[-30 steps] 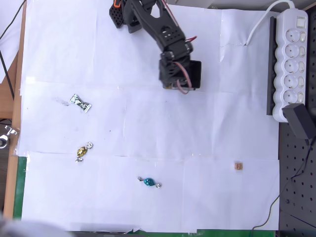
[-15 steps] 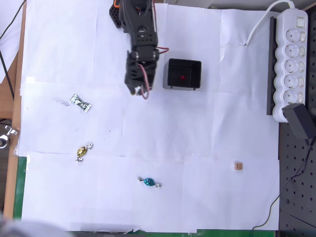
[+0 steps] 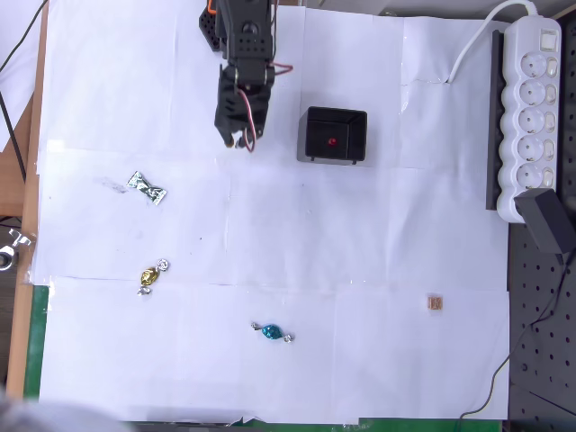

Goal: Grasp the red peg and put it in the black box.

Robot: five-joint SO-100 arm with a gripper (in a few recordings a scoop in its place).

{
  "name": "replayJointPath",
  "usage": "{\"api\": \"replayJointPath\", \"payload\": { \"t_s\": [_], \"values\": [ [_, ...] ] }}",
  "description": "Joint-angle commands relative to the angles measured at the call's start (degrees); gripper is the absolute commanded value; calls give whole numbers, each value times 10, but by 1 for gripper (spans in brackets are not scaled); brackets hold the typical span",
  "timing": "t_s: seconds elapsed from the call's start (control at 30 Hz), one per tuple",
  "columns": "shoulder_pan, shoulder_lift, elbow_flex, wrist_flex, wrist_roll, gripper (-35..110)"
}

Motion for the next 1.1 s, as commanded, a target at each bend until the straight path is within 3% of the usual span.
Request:
{"api": "replayJointPath", "payload": {
  "t_s": [0.0,0.53,1.07],
  "values": [
    [11,-81,-46,-6,-11,0],
    [31,-333,-299,-25,-43,0],
    [33,-468,-432,-27,-44,0]
  ]
}}
